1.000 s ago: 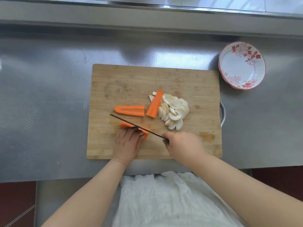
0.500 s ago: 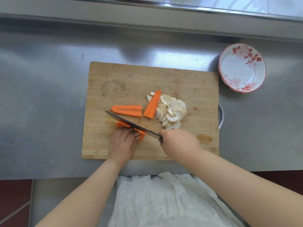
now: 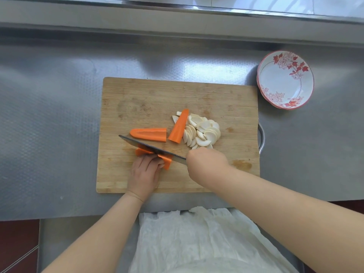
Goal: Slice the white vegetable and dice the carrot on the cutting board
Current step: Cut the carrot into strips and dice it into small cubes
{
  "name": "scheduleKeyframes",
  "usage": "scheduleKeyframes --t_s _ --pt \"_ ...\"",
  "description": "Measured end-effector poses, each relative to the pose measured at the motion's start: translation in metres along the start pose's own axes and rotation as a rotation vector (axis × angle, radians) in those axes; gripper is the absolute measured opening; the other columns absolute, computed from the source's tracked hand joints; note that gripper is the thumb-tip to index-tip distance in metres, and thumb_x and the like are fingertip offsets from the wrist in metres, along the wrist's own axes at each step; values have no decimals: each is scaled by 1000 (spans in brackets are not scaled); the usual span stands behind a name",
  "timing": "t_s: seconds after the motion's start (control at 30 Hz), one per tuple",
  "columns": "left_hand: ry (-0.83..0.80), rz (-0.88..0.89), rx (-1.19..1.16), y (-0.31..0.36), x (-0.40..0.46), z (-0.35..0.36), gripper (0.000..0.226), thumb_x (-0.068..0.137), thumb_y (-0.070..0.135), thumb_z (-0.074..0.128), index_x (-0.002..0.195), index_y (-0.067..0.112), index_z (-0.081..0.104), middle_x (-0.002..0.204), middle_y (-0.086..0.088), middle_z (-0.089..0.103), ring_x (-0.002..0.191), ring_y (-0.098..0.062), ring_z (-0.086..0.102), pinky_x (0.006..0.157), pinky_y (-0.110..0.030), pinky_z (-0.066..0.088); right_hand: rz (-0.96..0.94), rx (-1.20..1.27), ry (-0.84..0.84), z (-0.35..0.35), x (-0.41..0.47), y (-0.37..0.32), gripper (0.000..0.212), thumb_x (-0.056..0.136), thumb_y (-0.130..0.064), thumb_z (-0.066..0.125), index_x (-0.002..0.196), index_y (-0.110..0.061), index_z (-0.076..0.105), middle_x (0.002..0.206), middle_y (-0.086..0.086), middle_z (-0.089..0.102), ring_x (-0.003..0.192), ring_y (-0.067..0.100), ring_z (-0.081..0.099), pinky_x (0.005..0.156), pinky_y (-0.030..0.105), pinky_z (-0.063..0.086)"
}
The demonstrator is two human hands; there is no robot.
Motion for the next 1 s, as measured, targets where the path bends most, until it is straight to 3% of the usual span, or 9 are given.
scheduleKeyframes --t_s 0.43,0.53,0.63,0.9,1.0 --pt "-8 -2 10 -1 -1 0 5 90 13 54 91 13 59 92 -12 66 87 -28 53 78 -36 45 -34 27 32 0 7 -12 25 88 5 46 70 -10 40 67 1 36 59 17 40 58 32 39" --pt "-5 7 4 0 -1 0 4 90 13 55 93 14 57 91 -11 66 85 -28 53 76 -36 45 -39 13 15 6 10 -12 18 89 5 46 81 -11 47 66 1 37 61 18 42 50 28 34" --pt "-7 9 4 0 0 0 7 89 13 57 94 17 54 91 -11 66 80 -29 56 73 -37 47 -22 22 6 17 15 -9 29 89 4 46 66 -13 38 64 1 39 53 14 36 43 26 28" --pt "12 33 46 4 -1 -2 9 98 15 47 93 15 54 88 -11 67 74 -30 57 69 -36 45 -18 78 43 29 18 -3 32 89 2 46 65 -16 34 65 -1 37 69 23 47 48 26 32" --pt "1 35 61 5 -1 -6 3 93 13 53 94 16 54 87 -10 67 75 -26 52 66 -36 44 -32 73 63 30 15 -6 35 89 3 45 64 -16 29 65 0 37 61 21 43 48 26 31"
Point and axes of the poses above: each hand's wrist, its own x-axis towards the middle knuckle, its own z-axis out of the palm, y = z × x, the point moved 9 cm from there along x, towards the middle knuckle
